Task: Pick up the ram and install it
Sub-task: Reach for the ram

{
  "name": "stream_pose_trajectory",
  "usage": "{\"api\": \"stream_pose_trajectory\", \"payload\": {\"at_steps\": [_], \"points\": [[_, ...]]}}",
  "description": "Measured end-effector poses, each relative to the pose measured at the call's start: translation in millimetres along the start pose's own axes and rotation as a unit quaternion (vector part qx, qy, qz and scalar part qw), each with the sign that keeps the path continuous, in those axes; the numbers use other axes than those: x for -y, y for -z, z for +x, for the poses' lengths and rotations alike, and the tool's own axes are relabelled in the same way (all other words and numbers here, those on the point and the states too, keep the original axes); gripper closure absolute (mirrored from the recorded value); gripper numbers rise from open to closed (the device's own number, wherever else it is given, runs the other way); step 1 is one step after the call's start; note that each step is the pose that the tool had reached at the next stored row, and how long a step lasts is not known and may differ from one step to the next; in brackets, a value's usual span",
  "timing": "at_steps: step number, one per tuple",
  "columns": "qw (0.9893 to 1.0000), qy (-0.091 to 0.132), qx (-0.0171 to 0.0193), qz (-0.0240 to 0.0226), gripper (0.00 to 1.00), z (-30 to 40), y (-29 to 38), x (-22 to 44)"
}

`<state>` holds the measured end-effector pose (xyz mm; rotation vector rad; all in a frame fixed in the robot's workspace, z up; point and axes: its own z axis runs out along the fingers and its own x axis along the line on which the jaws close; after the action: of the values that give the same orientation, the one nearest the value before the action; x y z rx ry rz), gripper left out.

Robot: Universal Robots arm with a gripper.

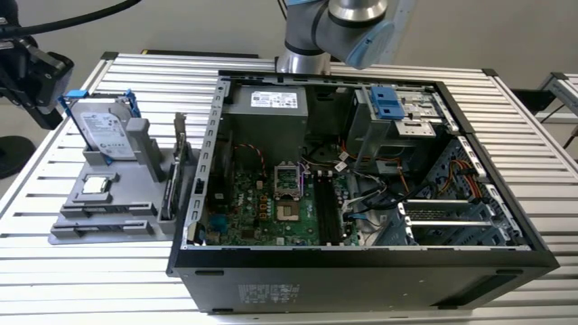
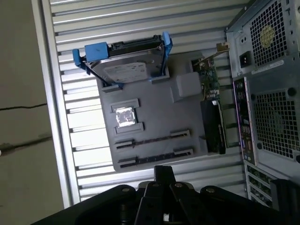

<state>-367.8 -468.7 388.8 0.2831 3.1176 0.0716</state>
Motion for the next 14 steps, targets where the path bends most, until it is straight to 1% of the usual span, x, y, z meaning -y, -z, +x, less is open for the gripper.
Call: {"api": "stream_pose_trajectory", "payload": {"at_steps": [3,7,14], "points": [[0.9999,-0.016,0.0006,0.0001,1.00,0.0,-0.4,0.0],[0.9994,-0.034,0.0015,0.0002,1.00,0.0,-0.6,0.1],[0.9981,-0.062,0.0023,0.0005,1.00,-0.1,-0.5,0.4]]}}
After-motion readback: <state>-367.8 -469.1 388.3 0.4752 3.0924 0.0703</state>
